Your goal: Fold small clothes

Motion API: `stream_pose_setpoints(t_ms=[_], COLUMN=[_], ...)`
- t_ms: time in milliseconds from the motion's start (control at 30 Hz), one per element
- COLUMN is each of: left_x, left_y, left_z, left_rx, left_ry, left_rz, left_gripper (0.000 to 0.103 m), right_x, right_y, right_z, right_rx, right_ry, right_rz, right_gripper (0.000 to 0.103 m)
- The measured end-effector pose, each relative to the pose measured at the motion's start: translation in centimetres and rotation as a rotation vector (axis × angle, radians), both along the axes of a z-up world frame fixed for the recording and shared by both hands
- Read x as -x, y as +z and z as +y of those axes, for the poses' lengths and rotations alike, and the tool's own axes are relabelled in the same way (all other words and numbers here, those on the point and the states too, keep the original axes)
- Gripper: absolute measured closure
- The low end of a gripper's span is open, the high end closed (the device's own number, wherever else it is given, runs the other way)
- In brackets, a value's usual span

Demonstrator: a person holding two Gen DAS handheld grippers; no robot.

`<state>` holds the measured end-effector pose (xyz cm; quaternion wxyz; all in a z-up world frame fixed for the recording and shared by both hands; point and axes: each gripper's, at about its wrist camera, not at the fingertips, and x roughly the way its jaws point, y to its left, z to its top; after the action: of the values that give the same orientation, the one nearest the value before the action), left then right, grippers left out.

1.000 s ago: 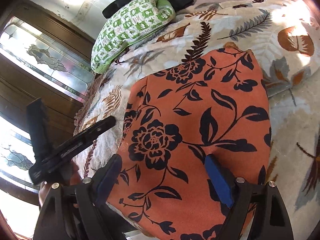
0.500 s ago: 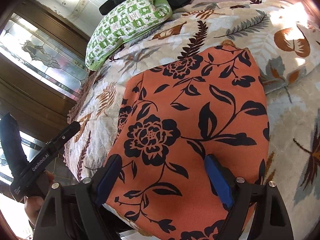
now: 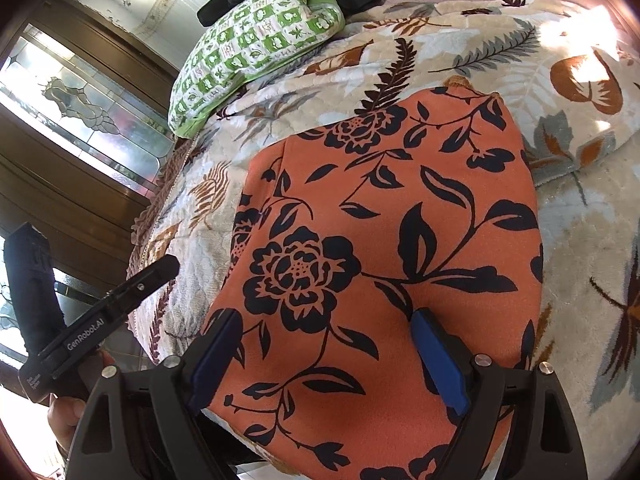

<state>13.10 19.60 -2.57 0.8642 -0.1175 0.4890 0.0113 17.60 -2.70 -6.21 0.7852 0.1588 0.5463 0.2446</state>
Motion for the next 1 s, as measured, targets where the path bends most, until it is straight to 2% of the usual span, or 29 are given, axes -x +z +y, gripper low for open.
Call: stream_pose_setpoints(t_ms=[100,467,700,1000], left_x=[-0.2,-0.3,-0.1,0.7], left_y=[-0.6,-0.7,-0.3,1.1], left_z=[0.1,0.4,0.5,0.6], left_rx=[0.043,0.072,0.054,-0.005], left_ry=[0.001,0.001,0.007,0.016], left_rz=[0.02,0.017,0.005,-0.044], left_gripper=[0.037,0.037,0.037,0.037], right_x=[0.0,0.0,0.0,0.0], right_y=[0.0,-0.2,-0.2,-0.2], right_z=[0.1,0.6,0.8,1.1], right_rx=[0.003,0.012,0.021,0.041], right_ry=[0.0,0.0,0.001,-0.001], right_rz=[0.001,-0.007,-0.009,-0.009], right_gripper=[0.014,0.01,0.01,0.01])
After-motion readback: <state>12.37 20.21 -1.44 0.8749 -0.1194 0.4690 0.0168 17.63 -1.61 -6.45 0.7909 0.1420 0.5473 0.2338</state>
